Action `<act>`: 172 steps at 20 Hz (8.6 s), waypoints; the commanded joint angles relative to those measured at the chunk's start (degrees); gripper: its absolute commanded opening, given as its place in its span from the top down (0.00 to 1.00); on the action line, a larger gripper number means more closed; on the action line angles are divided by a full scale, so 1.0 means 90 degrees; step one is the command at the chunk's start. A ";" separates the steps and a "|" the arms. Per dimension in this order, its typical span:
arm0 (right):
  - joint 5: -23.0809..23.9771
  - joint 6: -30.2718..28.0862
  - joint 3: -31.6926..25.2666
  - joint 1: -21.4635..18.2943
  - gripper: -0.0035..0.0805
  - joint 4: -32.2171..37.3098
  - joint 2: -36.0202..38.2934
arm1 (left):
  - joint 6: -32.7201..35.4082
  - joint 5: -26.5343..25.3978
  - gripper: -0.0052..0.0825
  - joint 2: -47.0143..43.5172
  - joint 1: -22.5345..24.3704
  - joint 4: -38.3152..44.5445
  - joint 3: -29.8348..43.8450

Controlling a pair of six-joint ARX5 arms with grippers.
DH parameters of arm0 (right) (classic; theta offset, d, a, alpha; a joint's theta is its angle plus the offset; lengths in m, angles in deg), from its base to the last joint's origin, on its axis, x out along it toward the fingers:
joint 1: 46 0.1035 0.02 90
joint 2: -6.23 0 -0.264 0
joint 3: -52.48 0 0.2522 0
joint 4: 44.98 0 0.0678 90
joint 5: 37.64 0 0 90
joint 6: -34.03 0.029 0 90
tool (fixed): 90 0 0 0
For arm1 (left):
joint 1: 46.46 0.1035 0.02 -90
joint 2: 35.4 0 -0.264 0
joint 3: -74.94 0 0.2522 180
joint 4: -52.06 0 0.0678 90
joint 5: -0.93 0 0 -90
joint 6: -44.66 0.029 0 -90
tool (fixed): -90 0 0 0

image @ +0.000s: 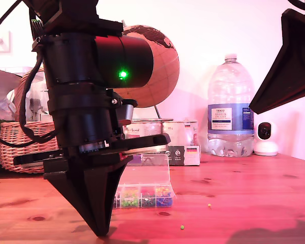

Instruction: Sort the loose pins on the table into their correct compartments

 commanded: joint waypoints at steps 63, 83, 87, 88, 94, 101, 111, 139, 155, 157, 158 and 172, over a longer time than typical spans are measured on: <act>-0.0029 0.0012 0.0032 0.0032 0.97 0.0097 0.0002 | 0.1885 0.0651 0.97 -0.0376 0.1537 0.0651 -0.1078; -0.0027 0.0012 0.0032 0.0029 0.97 0.0131 0.0002 | 0.2443 0.0240 0.97 0.1103 0.1525 -0.0644 -0.2229; -0.0027 0.0012 0.0032 0.0032 0.97 0.0134 0.0002 | 0.2446 0.0255 0.94 0.1103 0.1525 -0.0641 -0.2229; -0.0027 0.0012 0.0032 0.0032 0.97 0.0134 0.0002 | 0.2446 0.0257 0.93 0.1103 0.1525 -0.0644 -0.2229; -0.0027 0.0012 0.0032 0.0032 0.97 0.0136 0.0002 | 0.2446 0.0367 0.83 0.1103 0.1525 -0.0641 -0.2229; -0.0027 0.0012 0.0032 0.0032 0.97 0.0138 0.0002 | 0.2509 0.0401 0.89 0.1100 0.1525 -0.0641 -0.2229; 0.0126 0.0199 0.0032 0.0022 0.97 0.0155 -0.0056 | 0.2994 0.0396 0.96 -0.0015 0.1353 -0.0631 -0.2227; 0.0911 0.3371 0.0738 -0.0330 0.97 0.0840 -0.1654 | 0.4537 0.2900 0.96 -0.4896 0.0777 0.3220 0.3645; 0.1846 0.4017 0.3424 0.0211 0.97 -0.1583 -0.4743 | 0.4711 0.2897 0.96 -0.4726 0.0641 0.3235 0.3655; 0.1858 0.4044 0.3565 0.0282 0.95 -0.1554 -0.5032 | 0.4709 0.2897 0.96 -0.4726 0.0641 0.3235 0.3655; 0.1870 0.4080 0.3633 0.0287 0.94 -0.1545 -0.5161 | 0.4709 0.2897 0.96 -0.4726 0.0641 0.3237 0.3655; 0.2059 0.4112 0.4073 0.0321 0.82 -0.1494 -0.6042 | 0.4709 0.2897 0.96 -0.4726 0.0641 0.3259 0.3657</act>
